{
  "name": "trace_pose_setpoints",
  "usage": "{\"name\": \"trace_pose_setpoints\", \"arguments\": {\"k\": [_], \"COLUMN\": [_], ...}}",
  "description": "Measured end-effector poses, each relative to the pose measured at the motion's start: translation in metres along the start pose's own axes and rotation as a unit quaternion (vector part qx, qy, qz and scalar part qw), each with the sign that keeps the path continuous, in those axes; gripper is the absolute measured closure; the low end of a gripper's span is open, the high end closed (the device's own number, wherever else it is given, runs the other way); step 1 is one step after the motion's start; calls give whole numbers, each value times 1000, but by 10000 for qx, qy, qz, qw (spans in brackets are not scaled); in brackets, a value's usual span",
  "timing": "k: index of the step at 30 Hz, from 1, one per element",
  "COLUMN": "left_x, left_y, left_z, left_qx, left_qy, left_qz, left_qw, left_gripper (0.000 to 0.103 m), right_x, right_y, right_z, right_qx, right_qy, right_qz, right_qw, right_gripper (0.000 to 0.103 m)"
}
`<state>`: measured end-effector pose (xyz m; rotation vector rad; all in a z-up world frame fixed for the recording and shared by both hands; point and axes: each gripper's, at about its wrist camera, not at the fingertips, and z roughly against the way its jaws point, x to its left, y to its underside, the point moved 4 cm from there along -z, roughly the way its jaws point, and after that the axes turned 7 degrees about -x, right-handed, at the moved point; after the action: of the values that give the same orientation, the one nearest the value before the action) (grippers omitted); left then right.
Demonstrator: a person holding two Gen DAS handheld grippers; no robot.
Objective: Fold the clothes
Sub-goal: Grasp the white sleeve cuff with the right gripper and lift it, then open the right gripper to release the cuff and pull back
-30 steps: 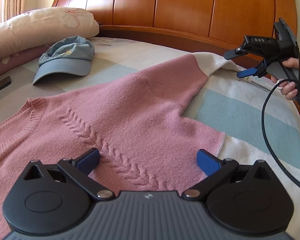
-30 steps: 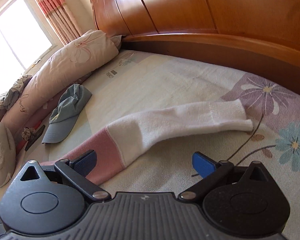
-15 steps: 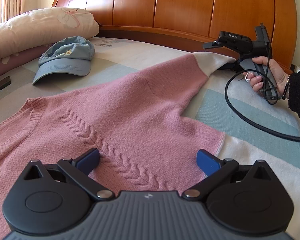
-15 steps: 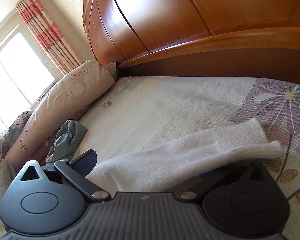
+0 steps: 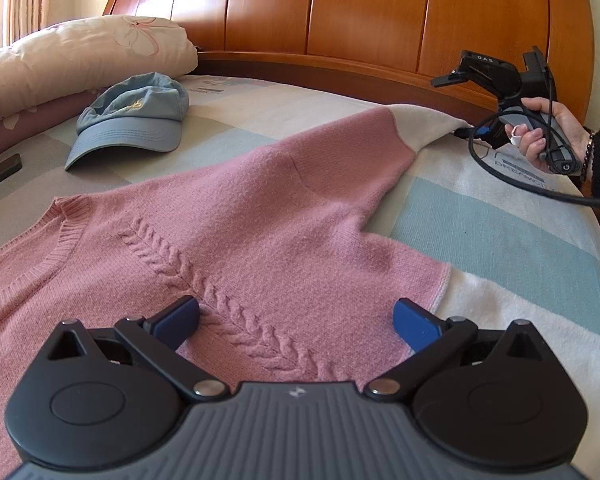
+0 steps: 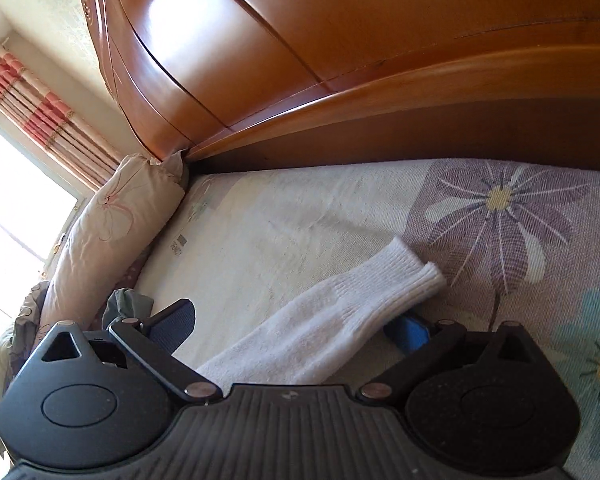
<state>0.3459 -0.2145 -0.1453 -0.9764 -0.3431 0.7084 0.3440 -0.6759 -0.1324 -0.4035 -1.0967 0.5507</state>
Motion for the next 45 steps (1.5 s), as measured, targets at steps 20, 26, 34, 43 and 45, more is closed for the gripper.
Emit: {"name": "trace_pose_setpoints", "arguments": {"k": [20,26,34,43,45], "left_x": [0,-2,-2,8,11], "left_y": [0,0,-2,-28,-30], "left_z": [-1,-1,3,42,46], "left_qx": [0,-3,45,42,92], "left_qy": [-21,-20,-33,146,82], "left_qz": [-20,-20,-31,131,130], "left_qw": [10000,10000,10000,9998,9998], "left_gripper": [1,1,1,1,1], "right_x": [1,41,18,127,153], "right_y": [-3,-33,-10,46,66], "right_z": [-14,-10,13,9,-5], "right_qx": [-268,-462,-67,276,603], "right_qy": [704,797,1953,1253,946], "right_qz": [520,1339,1490,3022,3213], "right_qw": [9958,9867,9693,9446,9403], "right_gripper": [93,92,79,60,60]}}
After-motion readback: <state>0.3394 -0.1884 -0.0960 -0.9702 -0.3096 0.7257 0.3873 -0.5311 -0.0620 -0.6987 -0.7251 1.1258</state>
